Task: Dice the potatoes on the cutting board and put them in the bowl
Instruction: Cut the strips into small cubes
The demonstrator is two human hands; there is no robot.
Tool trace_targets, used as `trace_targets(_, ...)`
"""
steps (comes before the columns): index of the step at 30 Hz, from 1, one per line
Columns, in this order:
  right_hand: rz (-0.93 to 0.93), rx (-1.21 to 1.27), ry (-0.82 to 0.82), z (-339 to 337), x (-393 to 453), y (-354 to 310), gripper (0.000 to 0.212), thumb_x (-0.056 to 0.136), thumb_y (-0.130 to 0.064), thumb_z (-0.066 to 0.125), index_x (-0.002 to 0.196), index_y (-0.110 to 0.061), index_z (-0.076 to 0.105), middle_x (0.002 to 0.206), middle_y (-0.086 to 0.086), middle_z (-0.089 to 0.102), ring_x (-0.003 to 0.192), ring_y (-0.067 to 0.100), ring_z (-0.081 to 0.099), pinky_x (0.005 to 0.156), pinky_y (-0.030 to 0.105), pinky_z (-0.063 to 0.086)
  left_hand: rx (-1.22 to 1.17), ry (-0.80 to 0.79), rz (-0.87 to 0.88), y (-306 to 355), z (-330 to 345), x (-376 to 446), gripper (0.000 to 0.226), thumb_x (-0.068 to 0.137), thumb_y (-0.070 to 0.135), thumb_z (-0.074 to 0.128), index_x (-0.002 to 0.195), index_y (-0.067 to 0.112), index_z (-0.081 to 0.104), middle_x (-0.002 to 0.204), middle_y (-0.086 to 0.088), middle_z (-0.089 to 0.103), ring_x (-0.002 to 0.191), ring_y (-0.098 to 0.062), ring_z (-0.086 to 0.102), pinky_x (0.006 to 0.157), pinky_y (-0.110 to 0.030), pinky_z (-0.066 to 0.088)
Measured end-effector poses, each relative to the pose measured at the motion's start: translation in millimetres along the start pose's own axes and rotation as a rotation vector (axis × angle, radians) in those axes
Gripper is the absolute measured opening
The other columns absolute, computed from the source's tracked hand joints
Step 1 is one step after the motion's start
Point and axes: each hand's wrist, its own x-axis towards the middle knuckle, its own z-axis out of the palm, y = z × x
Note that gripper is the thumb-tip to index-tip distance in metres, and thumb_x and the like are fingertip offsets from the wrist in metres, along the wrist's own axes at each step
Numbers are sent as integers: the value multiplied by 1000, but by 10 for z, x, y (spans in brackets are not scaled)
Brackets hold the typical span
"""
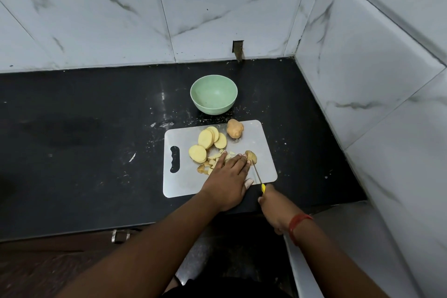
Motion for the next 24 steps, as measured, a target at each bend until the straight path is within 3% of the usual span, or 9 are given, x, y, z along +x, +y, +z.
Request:
trace_targets(1,116,155,-59,-15,-61,-56,29,100,-31,42,108,-11,59,90,4,49,66,15,46,75,30,36,1,-2,-2,1,2,-4,72,103,50,9,157,10,33,163,-10,34,153,-26,23,126,-52,6)
trace_targets(3,205,641,47,-4,-91,4,26,101,-23,39,119,-8,52,91,3,51,66,11,45,64,23,37,1,-4,-6,9,0,-10,73,103,51,7,158,11,32,164,-10,32,154,-26,22,126,-52,4)
trace_targets(5,277,688,97,18,-90,70,22,102,-23,39,119,-8,45,97,7,57,73,13,51,63,27,39,-6,-11,-7,11,-11,-15,75,102,53,5,159,11,31,165,-10,30,154,-25,19,126,-51,1)
trace_targets(12,268,664,154,-140,-46,66,18,103,-23,39,113,-8,42,98,12,61,87,22,61,71,32,45,-46,-13,-23,-8,-15,-10,77,100,55,5,157,13,34,163,-8,34,153,-23,22,126,-54,1)
trace_targets(19,204,508,94,-340,125,234,13,101,-21,40,110,-12,42,96,10,53,88,23,53,75,30,38,-92,50,-22,-5,-158,50,70,100,56,15,148,18,48,135,-3,49,133,-24,43,124,-58,2)
trace_targets(24,207,509,80,-416,130,365,21,100,-21,41,118,-10,44,101,10,57,88,22,54,75,30,39,-97,78,11,-98,-173,75,62,101,55,27,142,17,52,152,-10,40,145,-26,35,126,-50,-1)
